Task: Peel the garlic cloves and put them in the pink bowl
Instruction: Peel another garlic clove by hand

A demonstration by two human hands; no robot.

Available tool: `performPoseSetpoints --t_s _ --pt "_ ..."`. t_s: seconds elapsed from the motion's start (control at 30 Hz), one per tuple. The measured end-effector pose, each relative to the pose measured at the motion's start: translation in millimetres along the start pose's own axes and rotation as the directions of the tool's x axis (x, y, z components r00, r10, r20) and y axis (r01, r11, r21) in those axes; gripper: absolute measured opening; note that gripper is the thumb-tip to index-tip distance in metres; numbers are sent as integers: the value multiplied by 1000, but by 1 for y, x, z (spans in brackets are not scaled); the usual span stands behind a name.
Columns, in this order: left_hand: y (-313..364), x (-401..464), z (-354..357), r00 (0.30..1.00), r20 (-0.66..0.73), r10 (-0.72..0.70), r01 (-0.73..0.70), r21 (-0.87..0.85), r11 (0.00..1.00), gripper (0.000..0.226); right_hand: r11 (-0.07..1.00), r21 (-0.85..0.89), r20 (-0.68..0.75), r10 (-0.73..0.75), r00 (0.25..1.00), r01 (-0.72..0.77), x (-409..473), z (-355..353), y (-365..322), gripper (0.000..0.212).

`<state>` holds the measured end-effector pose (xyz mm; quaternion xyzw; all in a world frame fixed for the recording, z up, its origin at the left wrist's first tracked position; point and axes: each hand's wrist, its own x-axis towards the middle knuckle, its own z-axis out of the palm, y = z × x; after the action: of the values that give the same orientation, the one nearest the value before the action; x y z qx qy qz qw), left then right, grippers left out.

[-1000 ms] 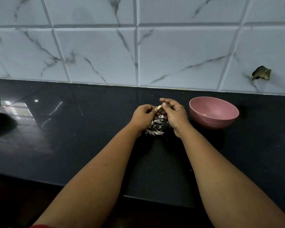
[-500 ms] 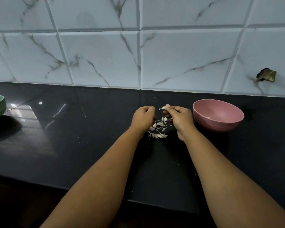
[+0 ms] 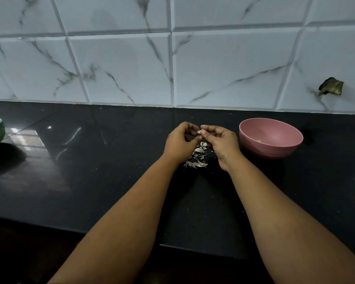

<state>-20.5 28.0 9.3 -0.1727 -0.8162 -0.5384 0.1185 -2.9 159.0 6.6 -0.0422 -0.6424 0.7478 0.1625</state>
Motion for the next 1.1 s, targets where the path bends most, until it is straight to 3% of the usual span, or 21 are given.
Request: performPoseSetpoints --t_s 0.1,0.2,0.47,0.83,1.1 --pt "-1 0 2 999 -34 18 -18 3 1000 11 1000 8 -12 -1 1000 1 0 -1 1 5" --pt "-2 3 0 997 -77 14 -12 25 1000 2 1000 -11 -4 16 1000 -16 2 0 2 14" --pt "-5 6 -3 994 -96 -54 55 -2 999 6 999 -43 61 14 998 -11 1 2 3 15" --pt "-4 4 -4 997 -35 73 -57 329 943 7 926 -351 60 -126 990 139 -1 1 4 17" --pt "3 1 -4 990 -3 138 -118 506 855 16 904 -388 91 -157 983 180 -3 2 3 17"
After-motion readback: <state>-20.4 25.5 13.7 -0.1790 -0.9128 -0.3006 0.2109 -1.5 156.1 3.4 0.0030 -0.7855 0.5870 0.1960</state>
